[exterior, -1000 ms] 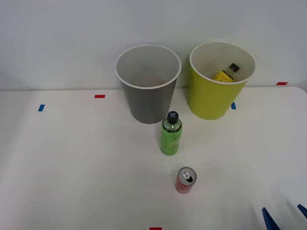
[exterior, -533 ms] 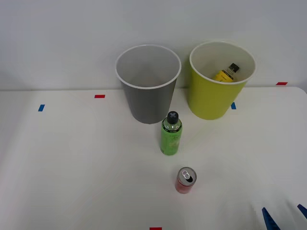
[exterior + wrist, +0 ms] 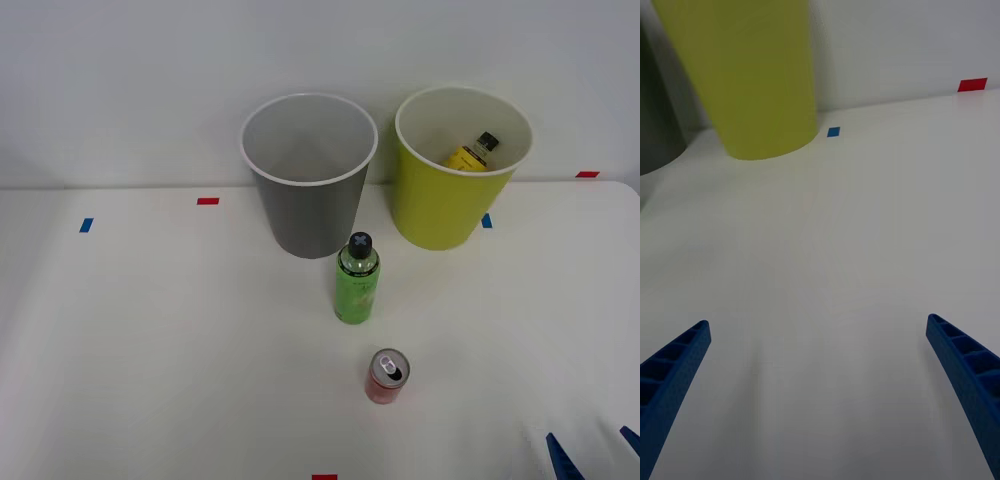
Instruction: Put cans in the gray bin, plastic bottles in the light green bin
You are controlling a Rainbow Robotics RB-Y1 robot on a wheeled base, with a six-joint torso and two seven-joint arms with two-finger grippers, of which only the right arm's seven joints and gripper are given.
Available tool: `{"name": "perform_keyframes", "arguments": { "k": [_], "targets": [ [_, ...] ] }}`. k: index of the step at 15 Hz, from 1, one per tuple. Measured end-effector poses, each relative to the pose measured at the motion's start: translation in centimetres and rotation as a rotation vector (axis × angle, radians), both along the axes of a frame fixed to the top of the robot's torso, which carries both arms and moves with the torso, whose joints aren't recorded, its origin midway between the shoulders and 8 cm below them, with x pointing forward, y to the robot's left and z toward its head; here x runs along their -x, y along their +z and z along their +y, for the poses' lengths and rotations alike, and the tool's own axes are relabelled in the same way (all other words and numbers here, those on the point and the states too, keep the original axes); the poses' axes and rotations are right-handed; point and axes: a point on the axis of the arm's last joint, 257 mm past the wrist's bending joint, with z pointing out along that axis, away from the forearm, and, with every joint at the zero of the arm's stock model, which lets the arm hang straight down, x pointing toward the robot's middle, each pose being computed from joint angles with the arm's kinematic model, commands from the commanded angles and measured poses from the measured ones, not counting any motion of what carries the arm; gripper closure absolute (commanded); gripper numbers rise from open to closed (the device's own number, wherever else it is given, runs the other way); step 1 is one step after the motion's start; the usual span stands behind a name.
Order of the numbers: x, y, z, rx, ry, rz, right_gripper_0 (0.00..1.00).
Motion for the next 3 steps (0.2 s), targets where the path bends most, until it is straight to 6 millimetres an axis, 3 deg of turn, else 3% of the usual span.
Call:
{"name": "perform_keyframes", "arguments": {
  "k": [3],
  "targets": [
    [0.0,0.0,0.0,0.0,0.0,0.0,0.0]
  ]
}}
